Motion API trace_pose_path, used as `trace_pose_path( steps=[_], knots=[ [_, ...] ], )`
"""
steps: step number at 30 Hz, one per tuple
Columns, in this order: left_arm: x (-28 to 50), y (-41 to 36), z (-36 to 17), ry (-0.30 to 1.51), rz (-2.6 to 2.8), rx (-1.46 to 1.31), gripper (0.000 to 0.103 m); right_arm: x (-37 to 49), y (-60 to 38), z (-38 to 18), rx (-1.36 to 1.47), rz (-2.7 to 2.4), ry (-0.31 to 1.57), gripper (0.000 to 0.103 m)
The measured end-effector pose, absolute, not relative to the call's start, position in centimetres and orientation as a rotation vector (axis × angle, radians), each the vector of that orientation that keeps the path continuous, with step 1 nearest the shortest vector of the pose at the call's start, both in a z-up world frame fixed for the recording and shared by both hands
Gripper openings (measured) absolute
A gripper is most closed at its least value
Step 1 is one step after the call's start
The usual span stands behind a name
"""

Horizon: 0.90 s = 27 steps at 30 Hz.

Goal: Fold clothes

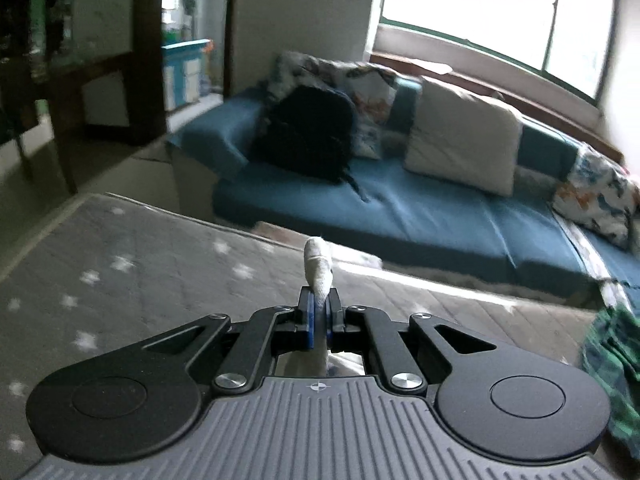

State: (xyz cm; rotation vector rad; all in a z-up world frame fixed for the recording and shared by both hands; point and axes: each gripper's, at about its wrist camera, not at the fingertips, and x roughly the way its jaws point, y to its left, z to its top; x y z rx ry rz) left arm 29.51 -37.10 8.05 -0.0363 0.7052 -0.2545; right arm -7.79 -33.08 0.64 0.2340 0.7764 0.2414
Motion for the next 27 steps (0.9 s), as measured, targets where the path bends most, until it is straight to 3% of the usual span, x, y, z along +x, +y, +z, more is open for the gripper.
trace_pose_path(
  steps=[3,5,6,7,8,19,27],
  knots=[
    [29.3,-38.5,6.6,0.734,-0.364,-0.023,0.008,-8.0,-33.6,0.4,0.24,0.234,0.787,0.014],
    [28.9,-38.7,6.0,0.732,-0.429,-0.003,0.017,-8.0,-33.8,0.1,0.24,0.236,0.802,0.014],
    [28.7,-38.7,6.0,0.717,-0.443,0.007,0.024,-8.0,-33.8,0.0,0.24,0.236,0.806,0.014],
    [28.6,-38.6,6.0,0.71,-0.452,0.011,0.039,-8.0,-33.9,-0.1,0.241,0.234,0.81,0.014],
    [28.7,-38.2,5.9,0.706,-0.477,0.007,0.045,-8.0,-33.9,-0.2,0.241,0.232,0.814,0.014],
    [24.4,-32.2,7.1,0.668,-0.508,0.102,0.055,-8.2,-33.9,-0.4,0.224,0.227,0.823,0.014],
    [14.6,-24.2,6.7,0.643,-0.602,0.21,0.059,-8.4,-33.7,-0.1,0.239,0.225,0.809,0.014]
  ],
)
